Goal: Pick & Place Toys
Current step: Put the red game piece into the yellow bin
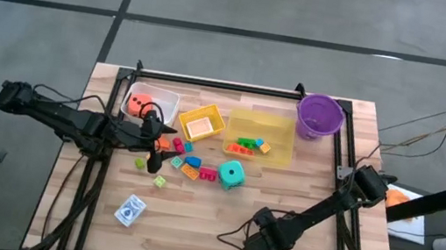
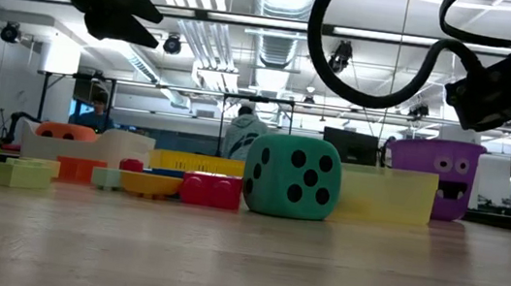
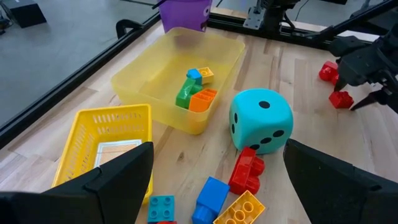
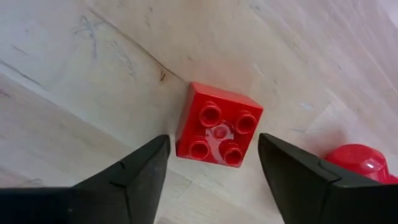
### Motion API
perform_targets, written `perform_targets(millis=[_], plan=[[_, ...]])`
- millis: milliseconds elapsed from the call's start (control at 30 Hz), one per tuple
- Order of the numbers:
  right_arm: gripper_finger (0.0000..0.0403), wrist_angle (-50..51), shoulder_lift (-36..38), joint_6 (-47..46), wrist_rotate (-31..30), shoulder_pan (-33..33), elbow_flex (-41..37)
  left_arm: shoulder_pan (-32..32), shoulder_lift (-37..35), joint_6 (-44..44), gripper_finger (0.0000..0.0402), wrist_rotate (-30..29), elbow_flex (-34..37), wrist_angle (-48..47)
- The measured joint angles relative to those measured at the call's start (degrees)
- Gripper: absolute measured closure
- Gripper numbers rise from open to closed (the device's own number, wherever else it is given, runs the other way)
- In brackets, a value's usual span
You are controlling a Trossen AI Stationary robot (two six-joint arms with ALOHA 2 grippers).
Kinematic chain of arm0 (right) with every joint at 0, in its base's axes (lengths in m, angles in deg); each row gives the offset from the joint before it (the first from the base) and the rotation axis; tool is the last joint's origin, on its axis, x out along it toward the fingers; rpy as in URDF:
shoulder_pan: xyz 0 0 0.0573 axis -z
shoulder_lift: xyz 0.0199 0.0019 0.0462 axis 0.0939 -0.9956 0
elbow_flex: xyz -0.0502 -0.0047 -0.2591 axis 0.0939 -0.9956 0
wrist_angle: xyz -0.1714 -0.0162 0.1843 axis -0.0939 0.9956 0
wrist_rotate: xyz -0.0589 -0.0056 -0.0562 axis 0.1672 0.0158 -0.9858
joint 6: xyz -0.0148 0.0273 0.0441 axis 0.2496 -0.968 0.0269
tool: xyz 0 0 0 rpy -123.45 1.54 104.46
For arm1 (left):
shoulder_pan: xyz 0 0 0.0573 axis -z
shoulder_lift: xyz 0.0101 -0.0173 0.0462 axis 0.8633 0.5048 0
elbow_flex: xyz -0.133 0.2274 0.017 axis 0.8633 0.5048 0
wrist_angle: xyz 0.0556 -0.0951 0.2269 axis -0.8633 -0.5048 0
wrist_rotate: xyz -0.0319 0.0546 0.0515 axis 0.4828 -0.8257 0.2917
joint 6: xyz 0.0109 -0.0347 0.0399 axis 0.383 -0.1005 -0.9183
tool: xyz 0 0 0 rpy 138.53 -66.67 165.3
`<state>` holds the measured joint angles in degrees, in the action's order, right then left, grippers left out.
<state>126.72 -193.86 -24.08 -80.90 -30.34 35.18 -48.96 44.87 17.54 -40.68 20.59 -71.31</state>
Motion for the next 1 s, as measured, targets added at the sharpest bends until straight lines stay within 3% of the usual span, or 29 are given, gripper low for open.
perform_targets(millis=[300, 833, 1000], plan=[[0.0134, 0.25, 0.24, -5.06, -0.99, 0.01, 0.11, 0.02, 0.0, 0.02, 0.0043, 0.02, 0.0, -0.02], [0.0134, -0.35, 0.38, -4.07, -2.78, 1.21, -0.33, 0.02, 0.0, 0.2, 0.0043, 0.02, 0.0, -0.04], [0.0174, -0.68, 0.38, -4.73, -2.91, 1.36, -0.37, 0.07, 0.0, 0.2, 0.0043, 0.02, 0.0, -0.04]])
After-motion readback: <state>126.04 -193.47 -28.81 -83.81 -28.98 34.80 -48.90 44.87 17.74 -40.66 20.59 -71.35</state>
